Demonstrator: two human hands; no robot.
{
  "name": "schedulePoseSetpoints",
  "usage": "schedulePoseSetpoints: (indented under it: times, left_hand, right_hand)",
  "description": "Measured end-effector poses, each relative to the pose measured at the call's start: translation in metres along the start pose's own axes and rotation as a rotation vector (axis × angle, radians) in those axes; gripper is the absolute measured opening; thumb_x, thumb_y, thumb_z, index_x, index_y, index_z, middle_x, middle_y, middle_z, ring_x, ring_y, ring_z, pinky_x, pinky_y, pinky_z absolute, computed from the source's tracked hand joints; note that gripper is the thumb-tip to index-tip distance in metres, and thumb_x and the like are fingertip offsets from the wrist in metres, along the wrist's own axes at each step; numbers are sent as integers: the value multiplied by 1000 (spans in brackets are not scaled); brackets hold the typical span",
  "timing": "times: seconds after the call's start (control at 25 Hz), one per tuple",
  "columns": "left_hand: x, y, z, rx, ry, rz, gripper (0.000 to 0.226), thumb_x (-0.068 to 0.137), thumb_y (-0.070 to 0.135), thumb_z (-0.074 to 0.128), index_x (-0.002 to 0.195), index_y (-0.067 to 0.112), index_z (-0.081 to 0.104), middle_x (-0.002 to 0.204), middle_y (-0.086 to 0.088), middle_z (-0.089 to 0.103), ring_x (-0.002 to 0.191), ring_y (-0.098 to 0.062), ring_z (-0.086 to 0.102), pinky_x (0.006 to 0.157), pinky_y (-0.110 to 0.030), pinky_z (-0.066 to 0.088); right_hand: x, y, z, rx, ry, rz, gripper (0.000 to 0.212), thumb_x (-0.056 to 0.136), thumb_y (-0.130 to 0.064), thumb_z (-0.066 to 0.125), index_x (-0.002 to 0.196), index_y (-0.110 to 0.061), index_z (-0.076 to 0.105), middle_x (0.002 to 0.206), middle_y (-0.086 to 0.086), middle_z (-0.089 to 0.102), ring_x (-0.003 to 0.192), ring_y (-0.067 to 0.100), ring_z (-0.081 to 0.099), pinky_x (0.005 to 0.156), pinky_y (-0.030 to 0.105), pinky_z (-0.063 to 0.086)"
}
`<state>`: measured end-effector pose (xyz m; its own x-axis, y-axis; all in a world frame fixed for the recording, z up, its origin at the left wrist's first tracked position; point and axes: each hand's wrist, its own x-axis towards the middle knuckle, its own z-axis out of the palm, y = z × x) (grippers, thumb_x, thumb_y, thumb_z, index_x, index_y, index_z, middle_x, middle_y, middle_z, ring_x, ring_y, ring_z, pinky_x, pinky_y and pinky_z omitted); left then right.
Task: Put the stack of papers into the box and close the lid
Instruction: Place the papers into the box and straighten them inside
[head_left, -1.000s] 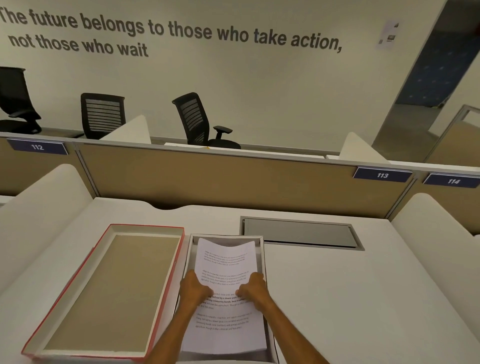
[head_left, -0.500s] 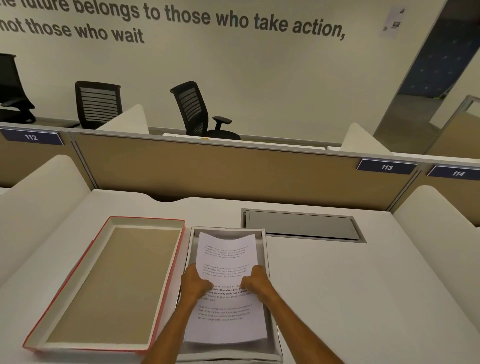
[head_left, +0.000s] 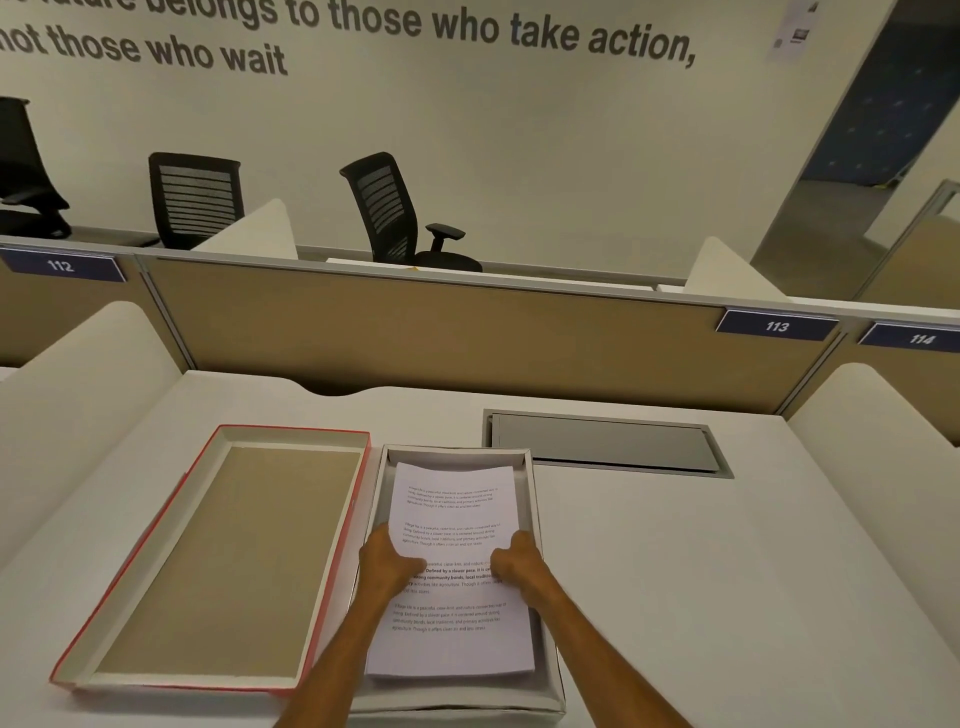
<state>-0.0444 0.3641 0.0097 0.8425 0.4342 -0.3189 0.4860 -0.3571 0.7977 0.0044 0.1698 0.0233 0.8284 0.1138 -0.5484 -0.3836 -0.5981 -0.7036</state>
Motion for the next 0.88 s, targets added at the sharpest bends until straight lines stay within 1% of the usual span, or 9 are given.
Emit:
schedulePoseSetpoints:
  times: [0.08, 0.16, 0.28, 0.36, 0.44, 0.52, 0.6, 0.76, 0.88]
  left_hand:
    - [-3, 0, 1, -22, 25, -1, 54, 64, 4, 86, 108, 12, 57, 117, -17, 67, 97, -30, 65, 78, -36, 56]
    - [-6, -1, 2, -35, 52, 3, 61, 64, 6, 87, 117, 8, 57, 120, -16, 66, 106, -34, 65, 87, -43, 55]
    - [-10, -3, 3, -52, 78, 27, 64, 64, 8, 88, 120, 6, 57, 122, -16, 66, 108, -35, 64, 92, -47, 54]
    - [-12, -6, 2, -59, 76, 46, 66, 64, 9, 88, 121, 6, 56, 122, -16, 67, 108, -35, 64, 94, -48, 54]
    - [-13, -6, 0, -62, 64, 60, 66, 64, 10, 88, 121, 6, 56, 122, -16, 67, 109, -34, 64, 95, -48, 55]
    - [-15, -6, -2, -68, 48, 72, 67, 64, 11, 89, 120, 5, 53, 122, -15, 66, 109, -33, 64, 96, -47, 55]
    - [-15, -6, -3, -73, 30, 66, 68, 63, 13, 90, 118, 4, 52, 122, -15, 65, 109, -33, 63, 95, -46, 54]
    - [-13, -4, -6, -52, 5, 32, 63, 62, 16, 91, 109, 4, 51, 117, -15, 67, 105, -32, 65, 88, -41, 56]
    - [-14, -3, -6, -47, 4, 16, 62, 62, 16, 91, 109, 7, 51, 119, -15, 66, 105, -32, 64, 88, -40, 55]
  right_hand:
    - [-3, 0, 0, 35, 22, -13, 15, 85, 4, 56, 81, -11, 56, 83, -2, 63, 63, 6, 57, 44, 10, 43]
    - [-6, 1, 3, 73, 53, -44, 15, 82, 7, 60, 88, -6, 61, 91, 4, 66, 64, 6, 60, 48, 12, 48]
    - [-12, 5, 9, 55, 113, -84, 27, 82, 3, 66, 107, -4, 59, 100, 3, 62, 78, 12, 61, 54, 11, 48]
    - [-14, 8, 11, 53, 143, -90, 31, 82, 2, 66, 111, -2, 55, 110, 7, 64, 90, 18, 62, 61, 14, 51]
    - [-15, 10, 10, 59, 154, -86, 32, 82, 2, 66, 111, -1, 53, 116, 11, 64, 95, 19, 62, 68, 17, 53]
    - [-18, 11, 8, 62, 147, -71, 29, 83, 0, 66, 103, -9, 49, 114, 8, 62, 90, 14, 58, 61, 11, 50]
    - [-19, 12, 6, 81, 120, -54, 34, 83, -2, 68, 101, -15, 43, 108, 4, 57, 89, 12, 53, 53, 7, 42]
    - [-18, 13, 1, 122, 89, 11, 41, 80, 0, 69, 107, -15, 41, 105, 1, 51, 90, 14, 51, 50, 10, 38]
    - [-17, 11, -2, 128, 77, 46, 41, 79, 3, 68, 104, -16, 42, 112, 7, 57, 91, 16, 53, 51, 12, 40]
